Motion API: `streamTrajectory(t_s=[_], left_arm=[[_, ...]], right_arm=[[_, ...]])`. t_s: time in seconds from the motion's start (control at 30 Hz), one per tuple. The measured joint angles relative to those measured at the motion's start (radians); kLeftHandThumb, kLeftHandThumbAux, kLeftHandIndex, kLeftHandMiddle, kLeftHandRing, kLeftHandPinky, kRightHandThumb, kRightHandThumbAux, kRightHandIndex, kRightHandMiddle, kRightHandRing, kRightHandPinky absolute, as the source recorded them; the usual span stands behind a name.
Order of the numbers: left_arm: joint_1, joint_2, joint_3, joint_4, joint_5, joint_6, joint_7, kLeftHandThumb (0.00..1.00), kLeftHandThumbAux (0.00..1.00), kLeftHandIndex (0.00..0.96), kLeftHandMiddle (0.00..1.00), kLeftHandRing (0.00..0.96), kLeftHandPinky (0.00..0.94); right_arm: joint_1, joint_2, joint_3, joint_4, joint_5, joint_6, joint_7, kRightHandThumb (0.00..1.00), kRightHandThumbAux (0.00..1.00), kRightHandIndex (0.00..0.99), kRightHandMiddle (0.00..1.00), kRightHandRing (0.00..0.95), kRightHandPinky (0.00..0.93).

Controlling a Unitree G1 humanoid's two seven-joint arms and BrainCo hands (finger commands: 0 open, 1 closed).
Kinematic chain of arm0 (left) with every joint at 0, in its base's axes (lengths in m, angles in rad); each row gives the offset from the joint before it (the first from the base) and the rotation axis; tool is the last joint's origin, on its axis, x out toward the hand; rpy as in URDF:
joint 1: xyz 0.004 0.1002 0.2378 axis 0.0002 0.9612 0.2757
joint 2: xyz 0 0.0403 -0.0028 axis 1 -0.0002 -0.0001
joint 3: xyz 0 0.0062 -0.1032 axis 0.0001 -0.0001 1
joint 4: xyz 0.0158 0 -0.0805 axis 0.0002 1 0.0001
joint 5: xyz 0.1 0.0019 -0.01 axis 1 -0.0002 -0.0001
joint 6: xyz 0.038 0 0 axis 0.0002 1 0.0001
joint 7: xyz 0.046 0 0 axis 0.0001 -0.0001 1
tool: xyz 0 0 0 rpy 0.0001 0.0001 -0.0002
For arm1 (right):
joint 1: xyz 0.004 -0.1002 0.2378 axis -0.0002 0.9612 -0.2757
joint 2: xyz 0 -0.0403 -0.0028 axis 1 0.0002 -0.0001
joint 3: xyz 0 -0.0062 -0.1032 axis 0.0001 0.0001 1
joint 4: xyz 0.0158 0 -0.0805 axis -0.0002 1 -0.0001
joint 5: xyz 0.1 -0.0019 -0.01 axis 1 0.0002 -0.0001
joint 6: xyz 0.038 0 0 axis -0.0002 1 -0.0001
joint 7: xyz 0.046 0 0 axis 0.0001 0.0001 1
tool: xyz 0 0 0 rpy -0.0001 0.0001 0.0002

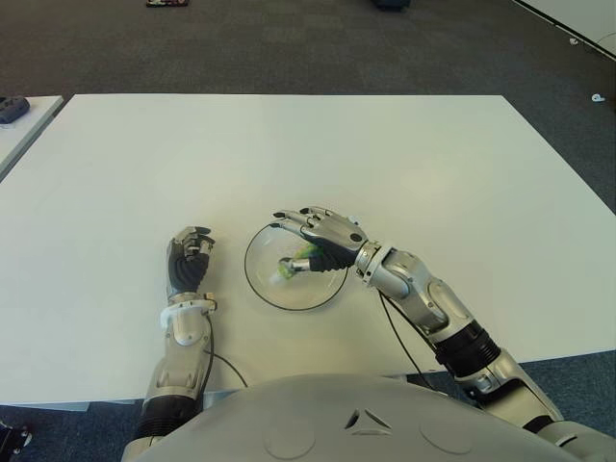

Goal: Put the toothpaste on the table into the plate.

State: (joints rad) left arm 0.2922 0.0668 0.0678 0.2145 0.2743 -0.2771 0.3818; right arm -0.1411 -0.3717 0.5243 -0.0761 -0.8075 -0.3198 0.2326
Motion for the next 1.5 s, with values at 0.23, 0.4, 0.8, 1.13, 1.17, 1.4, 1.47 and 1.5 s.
streamTrajectory(t_s=[0.23, 0.4, 0.8, 1.13, 1.17, 1.4, 1.47, 1.5], left_arm=[[0.000, 0.000, -0.001, -0.001, 0.000, 0.000, 0.000, 0.702, 0.722, 0.426, 0.532, 0.526, 0.473], [0.002, 0.000, -0.002, -0.002, 0.001, 0.000, 0.000, 0.702, 0.722, 0.426, 0.533, 0.526, 0.471], [0.004, 0.000, -0.005, -0.008, 0.011, 0.003, 0.000, 0.702, 0.721, 0.426, 0.535, 0.527, 0.472], [0.007, 0.000, -0.005, -0.010, 0.011, 0.001, 0.000, 0.702, 0.721, 0.427, 0.536, 0.533, 0.488], [0.007, 0.000, -0.005, -0.010, 0.011, 0.000, 0.000, 0.702, 0.721, 0.427, 0.537, 0.533, 0.488], [0.010, 0.000, -0.005, -0.011, 0.012, -0.005, 0.000, 0.702, 0.721, 0.427, 0.543, 0.536, 0.481], [0.012, 0.000, -0.005, -0.011, 0.012, -0.007, 0.000, 0.702, 0.721, 0.427, 0.543, 0.534, 0.468], [0.012, 0.000, -0.005, -0.011, 0.012, -0.007, 0.000, 0.702, 0.721, 0.427, 0.544, 0.533, 0.465]], right_arm=[[0.006, -0.002, -0.007, -0.022, 0.023, 0.005, 0.019, 0.406, 0.126, 0.000, 0.000, 0.000, 0.000], [0.011, -0.007, -0.013, -0.043, 0.030, 0.019, 0.045, 0.417, 0.128, 0.000, 0.000, 0.000, 0.000], [0.015, -0.008, -0.024, -0.067, 0.032, 0.051, 0.082, 0.432, 0.133, 0.000, 0.000, 0.000, 0.000], [0.022, -0.006, -0.036, -0.071, 0.041, 0.024, 0.026, 0.365, 0.147, 0.000, 0.000, 0.000, 0.000], [0.022, -0.005, -0.039, -0.070, 0.046, 0.015, 0.010, 0.357, 0.151, 0.000, 0.000, 0.000, 0.000], [0.023, 0.004, -0.060, -0.033, 0.063, -0.063, -0.121, 0.215, 0.285, 0.000, 0.000, 0.142, 0.000], [0.025, 0.011, -0.072, -0.009, 0.068, -0.093, -0.176, 0.200, 0.357, 0.000, 0.000, 0.316, 0.000], [0.025, 0.015, -0.077, 0.004, 0.078, -0.107, -0.199, 0.199, 0.373, 0.000, 0.000, 0.345, 0.000]])
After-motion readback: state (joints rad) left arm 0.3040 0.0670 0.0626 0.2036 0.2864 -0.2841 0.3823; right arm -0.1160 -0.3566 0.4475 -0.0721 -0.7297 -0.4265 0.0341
